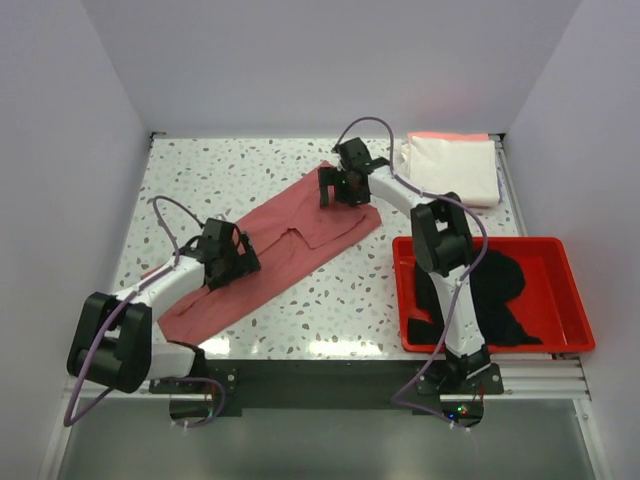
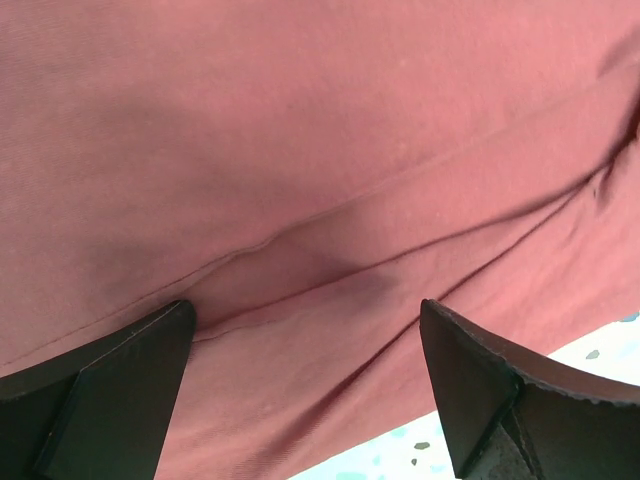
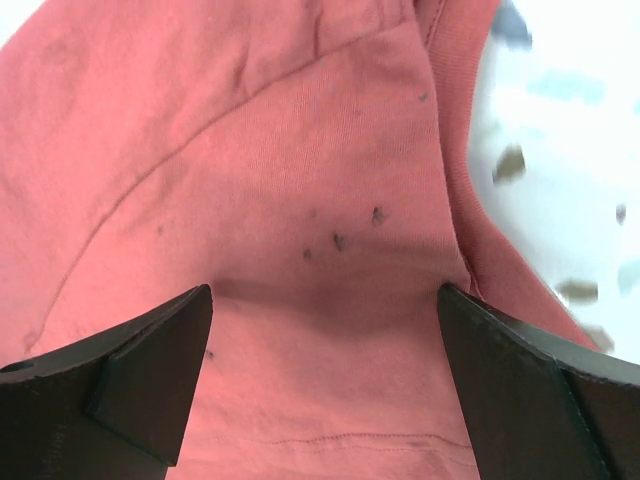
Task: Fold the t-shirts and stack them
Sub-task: Fold the tshirt
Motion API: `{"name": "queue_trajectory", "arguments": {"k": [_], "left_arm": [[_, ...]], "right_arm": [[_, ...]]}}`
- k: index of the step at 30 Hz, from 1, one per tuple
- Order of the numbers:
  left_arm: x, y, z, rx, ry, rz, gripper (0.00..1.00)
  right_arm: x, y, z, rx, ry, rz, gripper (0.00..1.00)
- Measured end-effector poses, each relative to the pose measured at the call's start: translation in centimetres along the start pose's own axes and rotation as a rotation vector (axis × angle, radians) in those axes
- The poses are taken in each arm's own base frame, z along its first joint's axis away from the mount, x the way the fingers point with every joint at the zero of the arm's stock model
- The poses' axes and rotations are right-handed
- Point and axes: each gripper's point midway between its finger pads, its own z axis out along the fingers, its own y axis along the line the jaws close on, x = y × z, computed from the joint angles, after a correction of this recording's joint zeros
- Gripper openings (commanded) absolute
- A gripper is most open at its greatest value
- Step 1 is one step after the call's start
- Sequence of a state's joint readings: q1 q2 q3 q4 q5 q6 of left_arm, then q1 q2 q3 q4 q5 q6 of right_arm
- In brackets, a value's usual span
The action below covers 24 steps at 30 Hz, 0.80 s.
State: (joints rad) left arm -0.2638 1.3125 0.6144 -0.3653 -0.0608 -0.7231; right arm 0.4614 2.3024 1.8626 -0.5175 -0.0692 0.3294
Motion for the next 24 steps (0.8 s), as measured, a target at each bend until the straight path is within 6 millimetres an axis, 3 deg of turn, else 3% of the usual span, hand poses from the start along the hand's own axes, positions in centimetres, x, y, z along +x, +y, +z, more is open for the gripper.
{"name": "queue_trajectory", "arguments": {"k": [4,9,15,24], "left_arm": [[0.3,-0.9,0.2,0.019,-0.008,0.031,1.0],[1.6,-3.7,0.3,0.086,-0.012,0.085,1.0],[5.0,-8.6,0.0,0.192,0.026,0.14,1.0],[10.1,-15.7,-1.1,0.291,0.121,0.141,1.0]], "right_arm": [[-2.2,0.6,1.4,-0.01,-0.024,-0.008,0.99],[-4.3,1.4,2.9,-0.043,-0.06,-0.011,0.99],[-7.7,2.9,4.8,-0.126,-0.139,-0.016,0.99],[-10.6,3.6,6.3,-0.19,-0.24,-0.005,0.99]]}}
